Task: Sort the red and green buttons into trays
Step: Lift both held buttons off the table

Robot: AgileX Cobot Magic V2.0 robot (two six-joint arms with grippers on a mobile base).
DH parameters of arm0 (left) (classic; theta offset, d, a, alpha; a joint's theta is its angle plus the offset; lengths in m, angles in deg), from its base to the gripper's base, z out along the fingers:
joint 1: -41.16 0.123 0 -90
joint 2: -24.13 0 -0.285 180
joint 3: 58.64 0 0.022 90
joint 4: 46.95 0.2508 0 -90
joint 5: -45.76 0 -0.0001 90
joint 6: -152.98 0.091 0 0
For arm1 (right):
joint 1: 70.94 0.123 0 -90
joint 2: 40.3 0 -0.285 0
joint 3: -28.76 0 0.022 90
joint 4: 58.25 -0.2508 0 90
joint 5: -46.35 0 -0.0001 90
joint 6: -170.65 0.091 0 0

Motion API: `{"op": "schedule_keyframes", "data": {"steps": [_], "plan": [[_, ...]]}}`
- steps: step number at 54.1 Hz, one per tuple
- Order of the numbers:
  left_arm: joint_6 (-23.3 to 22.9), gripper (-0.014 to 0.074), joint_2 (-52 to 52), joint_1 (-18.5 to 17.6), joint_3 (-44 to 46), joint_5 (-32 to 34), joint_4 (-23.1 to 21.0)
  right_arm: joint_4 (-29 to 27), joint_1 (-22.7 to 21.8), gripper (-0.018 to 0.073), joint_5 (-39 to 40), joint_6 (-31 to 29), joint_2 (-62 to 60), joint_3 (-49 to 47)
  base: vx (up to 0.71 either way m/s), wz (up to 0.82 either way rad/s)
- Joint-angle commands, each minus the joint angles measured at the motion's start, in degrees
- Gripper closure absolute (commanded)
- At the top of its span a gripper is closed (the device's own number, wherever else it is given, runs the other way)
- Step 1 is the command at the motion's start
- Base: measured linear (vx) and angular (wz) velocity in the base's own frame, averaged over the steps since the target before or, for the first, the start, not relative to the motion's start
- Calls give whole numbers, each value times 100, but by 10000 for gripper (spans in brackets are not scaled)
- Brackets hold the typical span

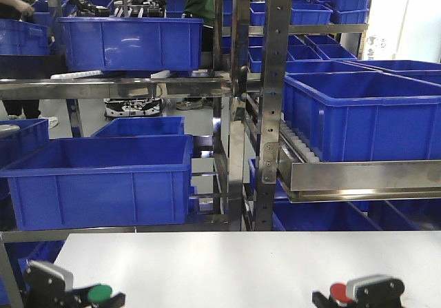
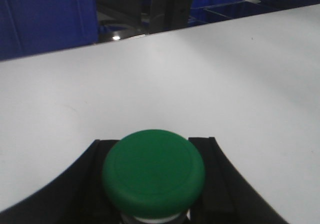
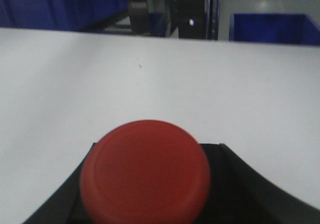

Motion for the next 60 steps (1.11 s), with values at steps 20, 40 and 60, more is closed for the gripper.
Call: {"op": "schedule_keyframes", "data": {"steps": [20, 40, 60], "plan": [[-1040, 596, -4147, -19, -201, -3444, 267, 2835, -7, 567, -3837, 3333, -4797, 55, 0, 0], [-1394, 596, -6492, -19, -1600, -3626, 262, 4687, -7, 567, -4557, 5635, -7112, 860, 0, 0], [-1386, 596, -6809, -19, -1600, -3609, 263, 4839, -7, 567, -4544, 5577, -7339, 860, 0, 0]]}}
